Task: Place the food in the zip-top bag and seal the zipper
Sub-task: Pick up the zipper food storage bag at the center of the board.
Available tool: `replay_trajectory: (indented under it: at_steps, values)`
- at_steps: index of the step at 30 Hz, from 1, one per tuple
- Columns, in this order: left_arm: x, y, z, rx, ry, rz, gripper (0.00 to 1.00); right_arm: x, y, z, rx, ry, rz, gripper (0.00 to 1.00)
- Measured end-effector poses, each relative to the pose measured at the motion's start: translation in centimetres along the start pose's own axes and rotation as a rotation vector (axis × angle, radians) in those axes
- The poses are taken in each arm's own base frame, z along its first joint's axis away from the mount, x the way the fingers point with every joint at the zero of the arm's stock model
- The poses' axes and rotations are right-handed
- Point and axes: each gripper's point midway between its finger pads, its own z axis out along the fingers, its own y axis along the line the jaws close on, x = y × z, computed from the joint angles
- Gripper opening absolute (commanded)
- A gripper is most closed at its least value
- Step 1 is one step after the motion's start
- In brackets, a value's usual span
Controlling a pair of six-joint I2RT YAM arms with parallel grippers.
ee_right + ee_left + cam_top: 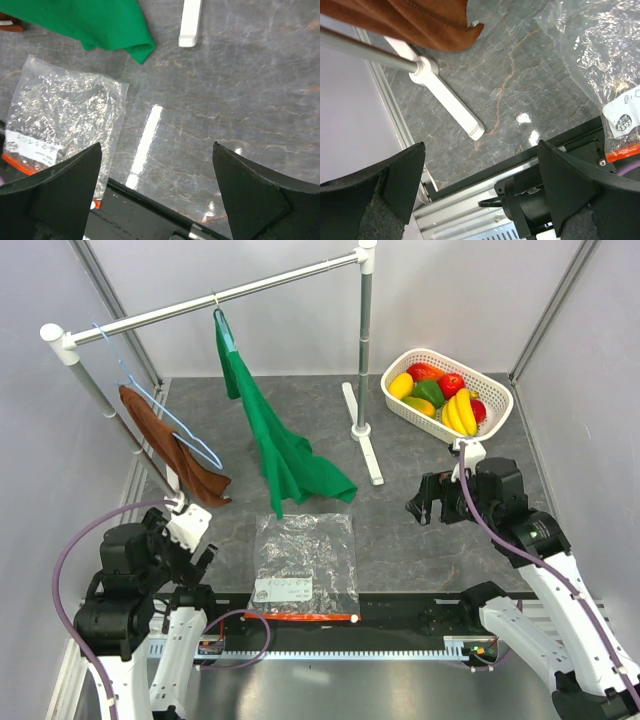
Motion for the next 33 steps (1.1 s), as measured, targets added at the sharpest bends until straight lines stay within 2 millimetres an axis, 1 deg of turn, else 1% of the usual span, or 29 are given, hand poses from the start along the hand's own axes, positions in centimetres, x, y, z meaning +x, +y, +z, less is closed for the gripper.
replay_trajectory:
  at_steps: [2,4,8,9,12,16,21,25,28,30,33]
  values:
    - [-0.2,-0.2,0.0,0.015,-0.018,0.027,1.0,0.6,0.2,0.4,-0.014,0.022,0.023,0.98]
    - [-0.5,-0.5,0.0,0.039,-0.035,0.062,1.0,1.7,0.4,1.0,-0.032,0.062,0.057,0.98]
    - [-1.2,-1.5,0.2,0.102,-0.08,0.122,1.0,4.3,1.0,2.7,-0.08,0.155,0.148,0.98]
    - [-1.4,-1.7,0.3,0.118,-0.092,0.135,1.0,5.4,1.1,3.3,-0.097,0.188,0.181,0.98]
    - [-2.2,-2.8,0.4,0.188,-0.15,0.196,1.0,7.7,1.5,4.5,-0.129,0.245,0.269,0.98]
    - [-2.8,-4.2,0.5,0.261,-0.216,0.264,1.0,9.7,1.9,6.0,-0.164,0.283,0.375,0.96]
    - [-2.4,-5.7,1.6,0.353,-0.233,0.296,1.0,12.1,1.8,8.6,-0.175,0.339,0.482,0.94]
    - [-2.4,-6.9,2.1,0.422,-0.258,0.309,1.0,14.4,1.8,10.2,-0.167,0.394,0.532,0.88]
    - [-2.5,-7.4,2.2,0.45,-0.282,0.325,0.99,15.5,2.2,11.2,-0.165,0.429,0.543,0.86]
    - [-2.5,-7.7,2.3,0.467,-0.288,0.332,0.99,15.8,2.6,12.1,-0.174,0.438,0.535,0.85]
    - [-2.2,-8.0,2.8,0.491,-0.283,0.344,0.99,15.0,3.6,13.8,-0.224,0.415,0.51,0.84]
